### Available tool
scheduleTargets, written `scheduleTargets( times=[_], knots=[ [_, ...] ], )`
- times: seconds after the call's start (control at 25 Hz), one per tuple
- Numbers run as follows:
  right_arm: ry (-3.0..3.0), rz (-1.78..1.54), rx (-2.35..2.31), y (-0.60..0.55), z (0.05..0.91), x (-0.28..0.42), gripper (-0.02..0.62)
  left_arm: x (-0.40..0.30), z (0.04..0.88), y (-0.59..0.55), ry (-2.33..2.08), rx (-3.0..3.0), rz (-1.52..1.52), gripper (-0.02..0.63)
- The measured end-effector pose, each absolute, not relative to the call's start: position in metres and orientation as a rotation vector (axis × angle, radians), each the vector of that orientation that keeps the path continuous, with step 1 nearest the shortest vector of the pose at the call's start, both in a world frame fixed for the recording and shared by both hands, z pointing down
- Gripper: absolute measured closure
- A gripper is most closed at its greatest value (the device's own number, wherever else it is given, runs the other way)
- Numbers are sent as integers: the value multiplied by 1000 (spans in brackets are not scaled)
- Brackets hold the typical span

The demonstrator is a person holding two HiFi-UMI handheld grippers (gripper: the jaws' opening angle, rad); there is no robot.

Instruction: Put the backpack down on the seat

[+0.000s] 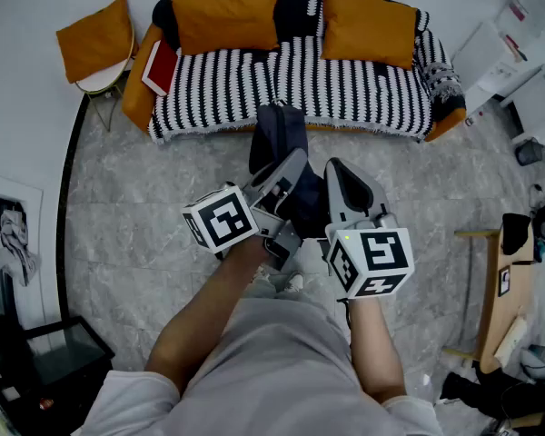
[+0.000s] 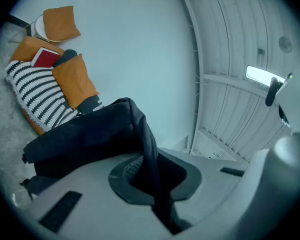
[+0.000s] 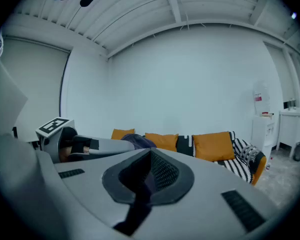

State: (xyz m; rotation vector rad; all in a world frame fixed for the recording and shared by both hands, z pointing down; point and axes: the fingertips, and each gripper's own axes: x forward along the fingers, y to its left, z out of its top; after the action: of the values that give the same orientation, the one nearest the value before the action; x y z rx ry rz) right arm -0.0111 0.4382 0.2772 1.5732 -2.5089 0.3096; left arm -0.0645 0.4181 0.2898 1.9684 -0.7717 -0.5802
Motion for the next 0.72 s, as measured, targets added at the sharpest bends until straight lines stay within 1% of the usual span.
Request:
scheduleTargets(
  times=[0.24, 0.4, 0.6, 0.72],
  knots=[
    [-2516, 324, 1577, 436, 279, -16, 594, -73, 289, 415, -770, 1965, -585, 591],
    [-2518, 328, 1591, 438, 281, -5, 594, -66, 290, 417, -766, 1962, -590, 591],
    [-2477, 316, 1608, 421, 284, -42, 594, -106, 294, 401, -742, 1951, -582, 591],
    [-2465, 308, 1610, 416, 287, -51, 594, -117, 296, 395, -739, 1949, -583, 591]
  ],
)
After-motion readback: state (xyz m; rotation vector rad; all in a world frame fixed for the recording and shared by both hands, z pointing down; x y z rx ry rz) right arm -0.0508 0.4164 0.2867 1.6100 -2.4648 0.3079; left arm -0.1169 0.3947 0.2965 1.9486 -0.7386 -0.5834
